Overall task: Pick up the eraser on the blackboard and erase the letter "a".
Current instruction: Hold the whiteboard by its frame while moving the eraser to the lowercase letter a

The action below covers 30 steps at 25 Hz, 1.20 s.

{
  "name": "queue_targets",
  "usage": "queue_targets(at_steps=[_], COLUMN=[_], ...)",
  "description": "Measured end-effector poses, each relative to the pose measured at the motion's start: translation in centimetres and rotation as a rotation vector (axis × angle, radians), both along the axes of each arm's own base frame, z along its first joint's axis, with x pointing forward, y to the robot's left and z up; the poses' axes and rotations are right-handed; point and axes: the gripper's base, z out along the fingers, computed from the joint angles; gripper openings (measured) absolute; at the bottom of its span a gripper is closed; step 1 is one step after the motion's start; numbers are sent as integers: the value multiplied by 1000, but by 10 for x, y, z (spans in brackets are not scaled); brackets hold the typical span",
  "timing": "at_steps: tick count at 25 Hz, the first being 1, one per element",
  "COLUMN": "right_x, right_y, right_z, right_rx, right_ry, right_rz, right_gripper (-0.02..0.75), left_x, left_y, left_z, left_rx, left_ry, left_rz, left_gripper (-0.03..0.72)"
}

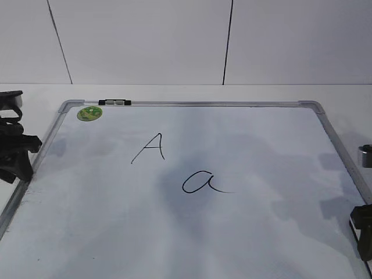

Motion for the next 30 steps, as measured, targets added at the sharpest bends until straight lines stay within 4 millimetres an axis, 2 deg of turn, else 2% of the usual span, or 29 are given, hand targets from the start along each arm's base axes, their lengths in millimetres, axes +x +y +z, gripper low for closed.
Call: queue_targets(at_steps=[5,11,14,23,30], right_x=[0,0,0,2,18], right_y=[0,0,0,0,2], right_z=[0,0,0,2,31], right_rx=[0,0,0,1,-2], right_ry=[2,2,2,12,19], right_rz=[0,0,0,-1,3], right_gripper=[565,565,565,564,564], left_x=[1,2,2,2,2], left_y=[0,0,-1,-1,-1], left_z=[-5,-4,-4,-4,-4], left_rx=[0,-1,-7,-11,-11], left_ry=[12,11,11,16,16], left_rz=[0,1,5,14,14], left_gripper=[209,76,36,17,16])
